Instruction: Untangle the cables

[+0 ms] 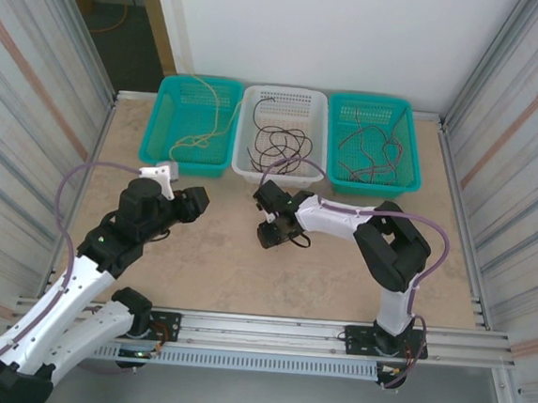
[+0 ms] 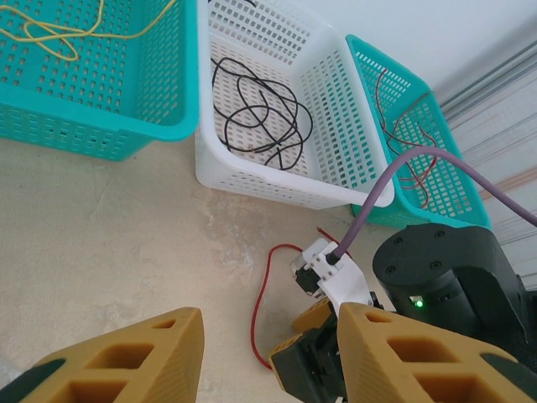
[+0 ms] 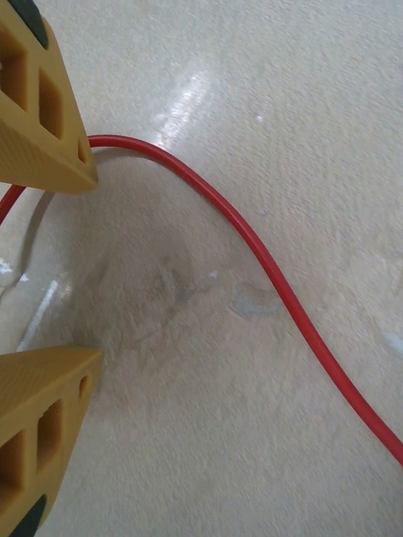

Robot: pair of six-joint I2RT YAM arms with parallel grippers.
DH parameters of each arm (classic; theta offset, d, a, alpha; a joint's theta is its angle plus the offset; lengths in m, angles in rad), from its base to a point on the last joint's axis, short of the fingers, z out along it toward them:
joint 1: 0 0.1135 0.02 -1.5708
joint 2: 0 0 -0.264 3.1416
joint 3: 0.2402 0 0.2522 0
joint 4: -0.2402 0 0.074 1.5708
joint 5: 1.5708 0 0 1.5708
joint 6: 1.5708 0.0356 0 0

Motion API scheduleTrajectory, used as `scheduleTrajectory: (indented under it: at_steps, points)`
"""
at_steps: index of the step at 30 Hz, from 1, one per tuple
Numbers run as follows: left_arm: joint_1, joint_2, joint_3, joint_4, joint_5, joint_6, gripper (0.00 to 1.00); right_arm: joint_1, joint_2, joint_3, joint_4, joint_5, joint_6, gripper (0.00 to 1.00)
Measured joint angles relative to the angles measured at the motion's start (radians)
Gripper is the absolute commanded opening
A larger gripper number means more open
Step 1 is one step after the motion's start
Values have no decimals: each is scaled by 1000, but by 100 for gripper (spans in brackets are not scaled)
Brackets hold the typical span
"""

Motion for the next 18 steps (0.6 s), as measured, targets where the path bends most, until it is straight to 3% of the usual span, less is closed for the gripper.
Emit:
scheduleTrajectory:
  at_steps: [7, 12, 18]
  points:
    - [0, 14, 0, 0, 0, 0, 46, 10, -8, -11, -9, 0, 2, 34]
    - [0, 14, 0, 0, 0, 0, 46, 16, -8, -11, -10, -4, 3, 46]
    - [0, 14, 0, 0, 0, -1, 46, 32, -13, -11, -19, -11, 4, 46]
